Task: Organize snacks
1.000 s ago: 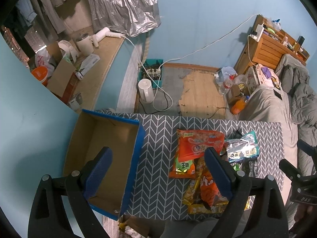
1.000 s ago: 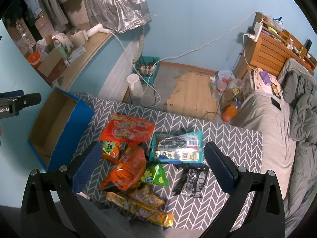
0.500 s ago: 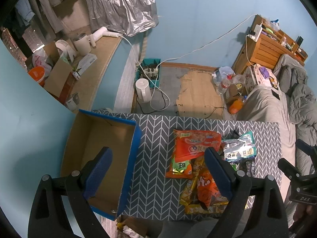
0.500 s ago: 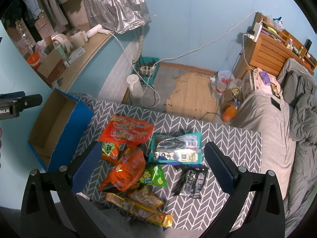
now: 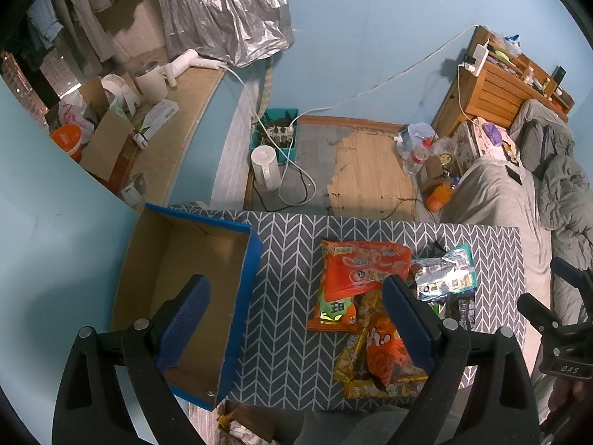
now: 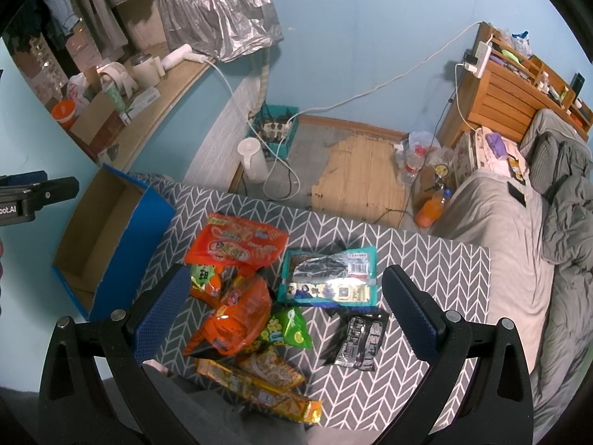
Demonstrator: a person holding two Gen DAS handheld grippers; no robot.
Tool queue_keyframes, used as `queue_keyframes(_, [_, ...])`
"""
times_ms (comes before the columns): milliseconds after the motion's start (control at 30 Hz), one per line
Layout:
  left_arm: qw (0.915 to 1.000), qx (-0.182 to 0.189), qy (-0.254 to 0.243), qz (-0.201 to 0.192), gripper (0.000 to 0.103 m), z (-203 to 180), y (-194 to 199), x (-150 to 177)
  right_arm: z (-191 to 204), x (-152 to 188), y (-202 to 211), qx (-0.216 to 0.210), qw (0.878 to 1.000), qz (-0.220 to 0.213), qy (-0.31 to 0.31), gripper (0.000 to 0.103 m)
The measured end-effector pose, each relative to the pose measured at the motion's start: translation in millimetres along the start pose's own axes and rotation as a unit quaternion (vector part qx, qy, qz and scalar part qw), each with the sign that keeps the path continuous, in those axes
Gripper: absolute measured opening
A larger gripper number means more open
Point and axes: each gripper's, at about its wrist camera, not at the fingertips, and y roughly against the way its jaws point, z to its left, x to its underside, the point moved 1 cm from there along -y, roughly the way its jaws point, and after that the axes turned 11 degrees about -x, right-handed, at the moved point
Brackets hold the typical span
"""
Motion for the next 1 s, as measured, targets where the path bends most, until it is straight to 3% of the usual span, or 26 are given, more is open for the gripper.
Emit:
queue_keyframes(767, [1.0000,0.004,-0.006,0.005,0.095,-10,-3,2,-10,9,0,-0.002,1.000,0.004,-0.007,0.101])
queue_keyframes(1000, [0.9995,0.014,-0.017,0.024,0.095,-23,-15,6,-37,14,-5,0.000,1.000,0.017,-0.020,0.101])
